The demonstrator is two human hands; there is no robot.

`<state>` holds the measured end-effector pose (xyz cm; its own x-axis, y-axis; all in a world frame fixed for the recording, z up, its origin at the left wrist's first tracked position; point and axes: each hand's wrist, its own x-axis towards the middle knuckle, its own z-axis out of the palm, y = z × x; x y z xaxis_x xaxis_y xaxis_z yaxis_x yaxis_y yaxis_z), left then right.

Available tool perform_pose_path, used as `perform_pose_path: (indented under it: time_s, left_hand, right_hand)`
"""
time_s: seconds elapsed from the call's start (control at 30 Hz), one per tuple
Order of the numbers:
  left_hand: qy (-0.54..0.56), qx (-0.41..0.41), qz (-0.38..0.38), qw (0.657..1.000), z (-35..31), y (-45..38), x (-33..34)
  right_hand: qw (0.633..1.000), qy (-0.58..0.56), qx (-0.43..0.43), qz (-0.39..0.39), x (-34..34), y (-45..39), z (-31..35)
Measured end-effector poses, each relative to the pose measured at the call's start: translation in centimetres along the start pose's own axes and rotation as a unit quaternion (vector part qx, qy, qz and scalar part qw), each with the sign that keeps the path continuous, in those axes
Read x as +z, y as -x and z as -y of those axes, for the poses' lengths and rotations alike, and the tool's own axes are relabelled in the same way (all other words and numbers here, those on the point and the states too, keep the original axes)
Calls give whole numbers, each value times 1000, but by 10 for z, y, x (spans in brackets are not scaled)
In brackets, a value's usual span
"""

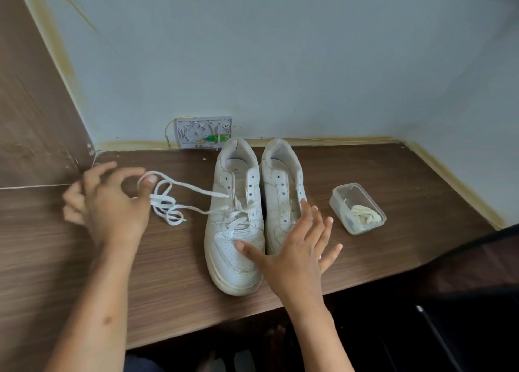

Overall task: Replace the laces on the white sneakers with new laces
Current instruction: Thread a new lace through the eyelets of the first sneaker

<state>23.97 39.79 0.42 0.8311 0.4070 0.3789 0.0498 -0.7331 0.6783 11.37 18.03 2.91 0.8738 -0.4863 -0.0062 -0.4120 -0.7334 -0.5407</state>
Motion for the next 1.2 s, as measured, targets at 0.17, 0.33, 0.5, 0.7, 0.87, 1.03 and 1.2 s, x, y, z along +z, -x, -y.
perform_pose_path:
  time_s: [0.17,0.33,0.5,0.7,0.87,1.03,1.2]
  left_hand:
    - [45,205,139,968,-25,12,7]
    - [4,257,91,962,-40,24,11]
    - [6,105,-4,994,-29,13,-2]
    - [53,136,77,986,-27,9,-6]
    - [-14,173,204,963,-27,10,-19]
    - [13,146,280,949,-30,5,-29]
    - [-92,84,408,905,-27,17,-25]
  right_hand:
    - [1000,-3,-2,0,0,0,0]
    - [1000,1,-1,-1,0,0,0]
    - [1000,12,3,-1,1,0,2]
    - [1000,18,0,0,1,0,2]
    - [1000,24,2,5,1,-1,1]
    - [1000,23,4,5,2,-1,1]
    - [1000,23,2,1,2,-1,0]
